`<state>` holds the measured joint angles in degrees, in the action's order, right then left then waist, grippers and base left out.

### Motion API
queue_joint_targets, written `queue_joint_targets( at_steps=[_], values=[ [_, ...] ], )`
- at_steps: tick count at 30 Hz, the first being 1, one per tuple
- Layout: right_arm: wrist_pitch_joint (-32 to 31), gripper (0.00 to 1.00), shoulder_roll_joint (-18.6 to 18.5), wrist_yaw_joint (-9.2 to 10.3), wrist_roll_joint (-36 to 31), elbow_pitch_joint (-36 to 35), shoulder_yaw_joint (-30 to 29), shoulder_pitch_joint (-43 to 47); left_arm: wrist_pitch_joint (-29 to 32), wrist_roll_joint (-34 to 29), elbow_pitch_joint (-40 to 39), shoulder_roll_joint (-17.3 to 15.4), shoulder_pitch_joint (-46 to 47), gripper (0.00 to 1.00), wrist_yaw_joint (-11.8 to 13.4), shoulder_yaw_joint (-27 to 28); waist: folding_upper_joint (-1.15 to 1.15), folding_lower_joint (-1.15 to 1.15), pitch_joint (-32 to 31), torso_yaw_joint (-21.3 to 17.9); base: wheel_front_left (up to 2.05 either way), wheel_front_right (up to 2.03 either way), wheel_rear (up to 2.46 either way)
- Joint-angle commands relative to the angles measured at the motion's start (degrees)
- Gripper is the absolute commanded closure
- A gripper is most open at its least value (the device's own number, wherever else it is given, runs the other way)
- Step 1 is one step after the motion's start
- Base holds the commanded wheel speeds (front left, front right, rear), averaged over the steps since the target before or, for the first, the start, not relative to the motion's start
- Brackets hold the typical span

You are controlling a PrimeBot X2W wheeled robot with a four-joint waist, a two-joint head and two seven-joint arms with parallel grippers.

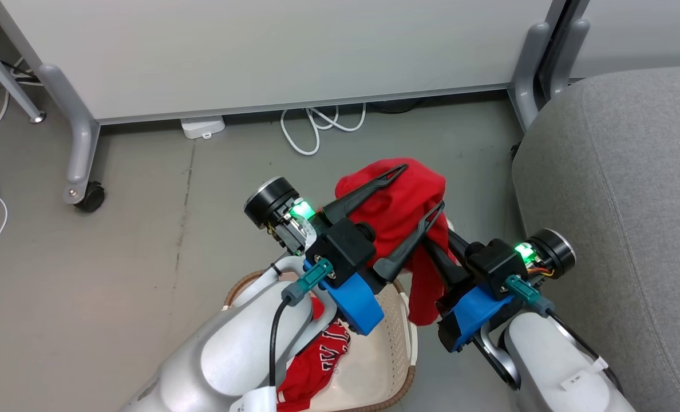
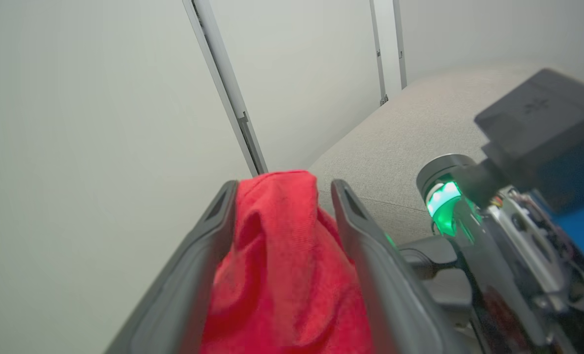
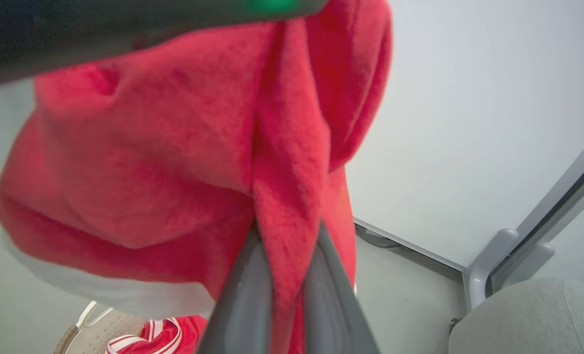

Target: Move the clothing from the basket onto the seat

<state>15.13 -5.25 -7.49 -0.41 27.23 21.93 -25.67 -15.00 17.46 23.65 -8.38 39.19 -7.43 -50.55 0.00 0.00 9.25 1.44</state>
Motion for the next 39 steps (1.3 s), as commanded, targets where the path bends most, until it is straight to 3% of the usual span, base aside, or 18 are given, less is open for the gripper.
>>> queue_joint_targets(
  at_steps=[1,15,39],
  values=[
    [0.04,1.0,0.07,-0.01,0.28,-0.3,-0.16,0.05,-0.28,-0.29,0.13,0.07,-0.1,0.0,-0.09,0.37,0.0,0.0,0.05,-0.01,0.0,0.0,0.0],
    [0.05,1.0,0.63,-0.01,1.19,-2.83,-4.83,0.89,-0.22,-1.42,-0.82,-0.47,-1.03,0.0,-0.09,1.25,0.0,0.0,1.91,-2.55,0.0,0.0,0.0],
    [0.05,1.0,1.95,-0.01,1.73,-11.53,-23.99,9.54,-0.22,-1.23,-1.93,-1.5,-1.55,0.0,-0.09,-2.47,0.0,0.0,5.77,-18.65,0.0,0.0,0.0]
  ],
)
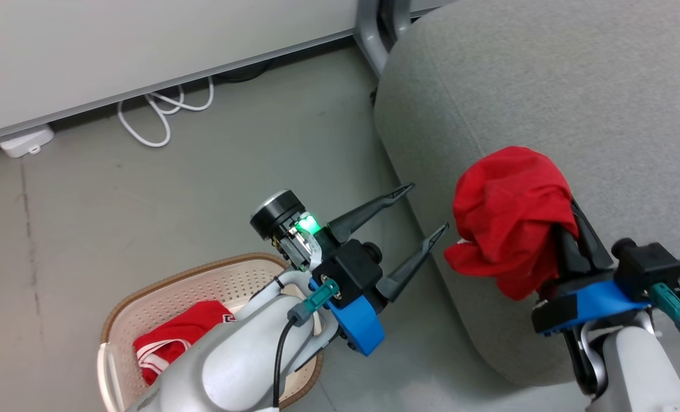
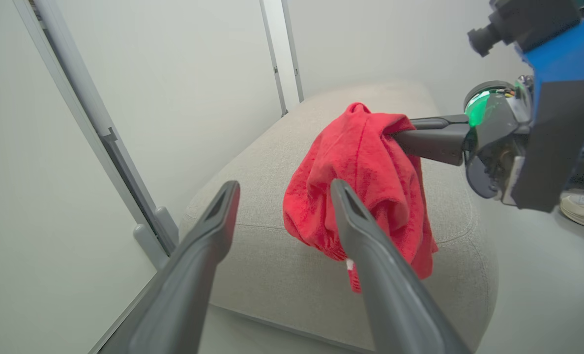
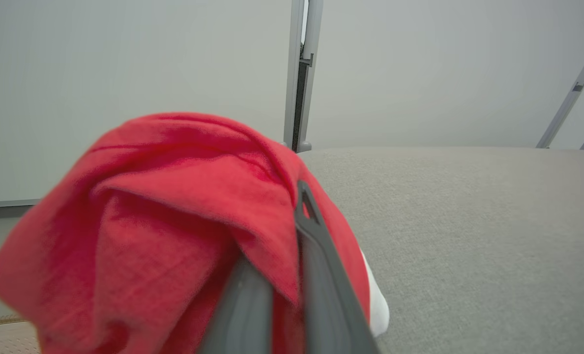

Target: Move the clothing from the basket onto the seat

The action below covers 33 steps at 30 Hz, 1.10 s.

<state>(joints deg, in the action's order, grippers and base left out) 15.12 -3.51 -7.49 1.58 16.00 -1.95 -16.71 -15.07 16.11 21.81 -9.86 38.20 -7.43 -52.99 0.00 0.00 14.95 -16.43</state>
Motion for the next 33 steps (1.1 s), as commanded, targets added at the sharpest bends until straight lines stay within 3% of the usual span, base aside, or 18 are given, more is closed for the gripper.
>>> queue_joint_targets(
  at_steps=[1,12,21,26,33],
  values=[
    [0.06,1.0,0.31,-0.01,-0.4,-0.59,-0.67,1.27,-0.16,0.21,-0.03,-0.01,-0.64,0.0,-0.09,-0.31,0.0,0.0,0.04,-1.21,0.0,0.0,0.0],
    [0.06,1.0,0.69,-0.01,0.96,-2.87,-2.02,3.89,-0.16,0.51,0.41,-0.19,-0.66,0.0,-0.09,-0.81,0.0,0.0,0.44,-4.02,0.0,0.0,0.0],
    [0.05,1.0,0.68,-0.01,1.49,-6.09,-1.98,-4.45,-0.16,-0.43,-0.84,-1.83,2.22,0.0,-0.09,-0.26,0.0,0.0,4.98,-4.04,0.0,0.0,0.0],
    [0.06,1.0,0.13,-0.01,1.39,-7.66,-5.98,-14.21,-0.16,-0.94,-1.66,-3.35,4.95,0.0,-0.09,-0.31,0.0,0.0,10.8,-3.33,0.0,0.0,0.0],
    [0.06,1.0,-5.35,-0.01,1.46,-9.78,-17.97,-28.47,0.02,-2.14,-3.11,-5.7,11.73,0.0,-0.09,-2.43,0.0,0.0,21.0,-0.43,0.0,0.0,0.0]
  ],
)
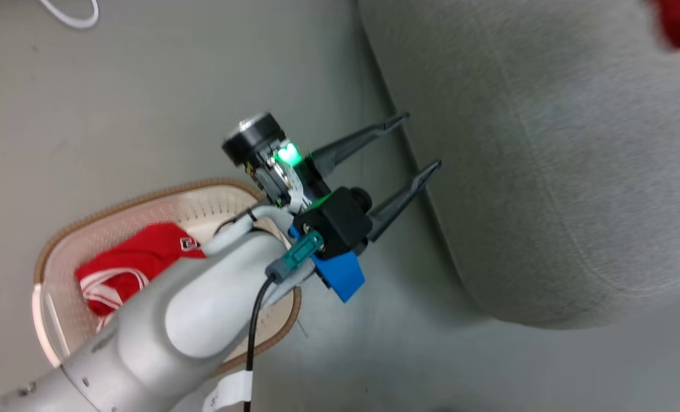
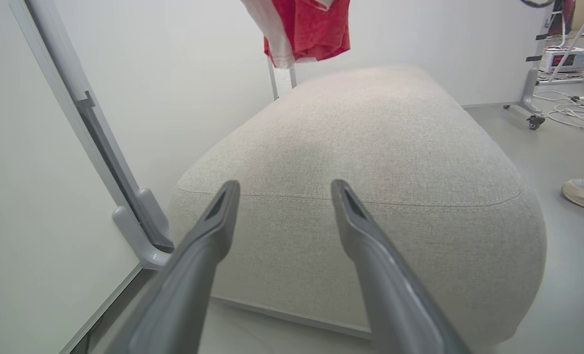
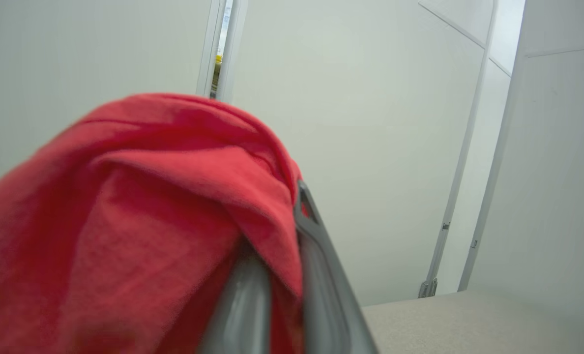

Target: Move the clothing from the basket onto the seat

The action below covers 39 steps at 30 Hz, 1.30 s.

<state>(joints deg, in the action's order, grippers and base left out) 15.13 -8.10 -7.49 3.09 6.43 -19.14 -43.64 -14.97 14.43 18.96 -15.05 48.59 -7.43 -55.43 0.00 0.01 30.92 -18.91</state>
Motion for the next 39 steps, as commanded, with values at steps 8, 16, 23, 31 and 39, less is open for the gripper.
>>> queue_joint_targets(
  at_steps=[8,16,23,31,39],
  values=[
    [0.04,1.0,-8.25,-0.01,0.77,3.67,-12.33,-9.39,0.82,-1.33,-2.96,-2.62,6.83,0.0,-0.09,-0.62,0.0,-0.01,13.84,3.83,0.0,0.0,0.0],
    [0.05,1.0,-6.83,0.0,-2.02,17.67,-14.3,-11.11,1.97,-1.82,-5.45,-5.05,8.59,0.0,0.17,-0.6,0.0,-0.01,18.09,3.1,0.0,0.0,0.0],
    [0.04,1.0,-4.46,-0.01,-4.57,26.99,-15.24,-9.95,2.2,-1.49,-5.98,-4.97,8.61,0.0,0.35,-1.16,0.0,-0.01,18.14,3.21,0.0,0.0,0.0],
    [0.04,0.0,-2.64,-0.01,-4.3,28.44,-15.65,-7.08,1.53,-0.85,-5.51,-4.92,7.83,0.0,0.99,-1.25,0.0,-0.01,16.34,3.21,0.0,0.0,0.0],
    [0.05,0.0,-1.56,-0.01,-2.23,20.5,-12.95,3.44,0.1,0.75,-3.42,-2.66,4.81,0.0,2.03,-0.62,0.0,-0.01,9.75,3.7,0.0,0.0,0.0]
  ],
)
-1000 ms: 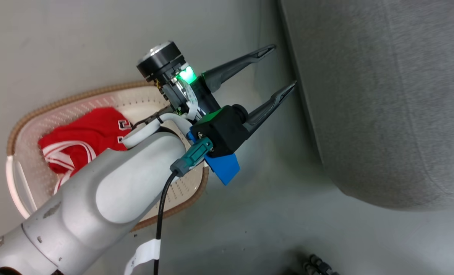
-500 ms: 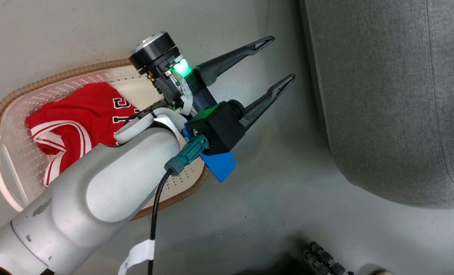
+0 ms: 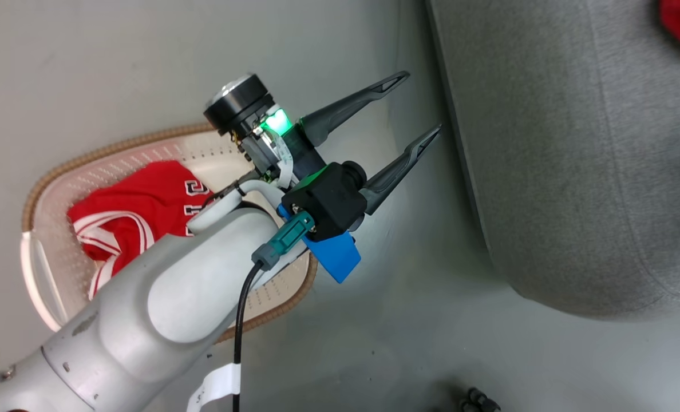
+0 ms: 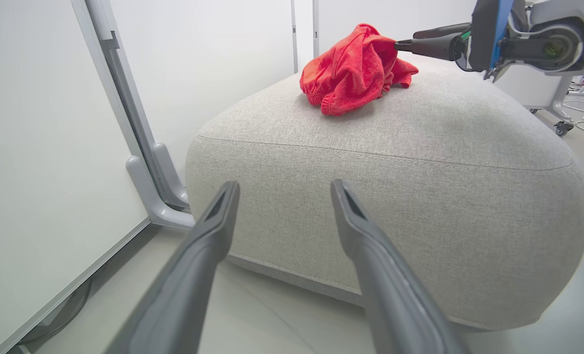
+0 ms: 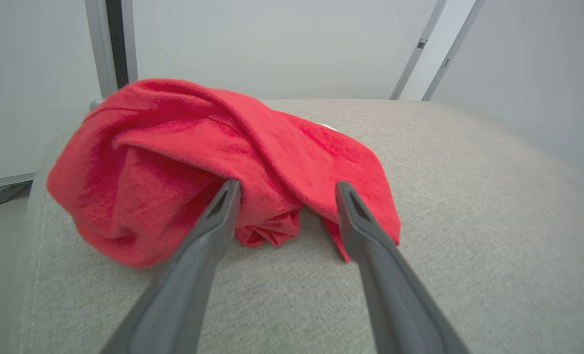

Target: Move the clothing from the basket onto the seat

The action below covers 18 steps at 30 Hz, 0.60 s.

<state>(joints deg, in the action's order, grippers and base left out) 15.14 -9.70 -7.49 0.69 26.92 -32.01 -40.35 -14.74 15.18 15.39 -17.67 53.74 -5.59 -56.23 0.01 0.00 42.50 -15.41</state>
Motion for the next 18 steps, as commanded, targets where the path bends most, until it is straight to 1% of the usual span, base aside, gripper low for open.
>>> queue_joint_targets(
  at_steps=[1,4,10,18],
  values=[
    [0.03,0.0,0.33,-0.01,0.31,-1.44,0.85,1.88,-0.3,0.38,0.45,0.32,-0.91,0.0,0.33,0.44,-0.01,0.0,-2.87,0.26,0.0,0.0,0.0],
    [0.02,0.0,1.46,-0.01,1.18,-6.06,3.13,6.4,-0.49,1.28,1.25,1.18,-2.74,0.0,0.92,1.47,-0.01,0.0,-6.12,0.5,0.0,0.0,0.0],
    [0.03,0.0,2.72,-0.01,2.28,-14.22,10.57,13.13,-0.51,2.45,0.45,2.29,-7.82,0.0,1.75,5.67,-0.01,0.0,-12.38,1.82,0.0,0.0,0.0],
    [0.03,0.0,3.91,-0.01,2.44,-20.83,20.32,19.17,-0.52,2.35,-0.45,4.01,-15.56,0.0,2.85,14.25,-0.01,0.0,-20.14,5.72,0.0,0.0,0.0]
  ],
)
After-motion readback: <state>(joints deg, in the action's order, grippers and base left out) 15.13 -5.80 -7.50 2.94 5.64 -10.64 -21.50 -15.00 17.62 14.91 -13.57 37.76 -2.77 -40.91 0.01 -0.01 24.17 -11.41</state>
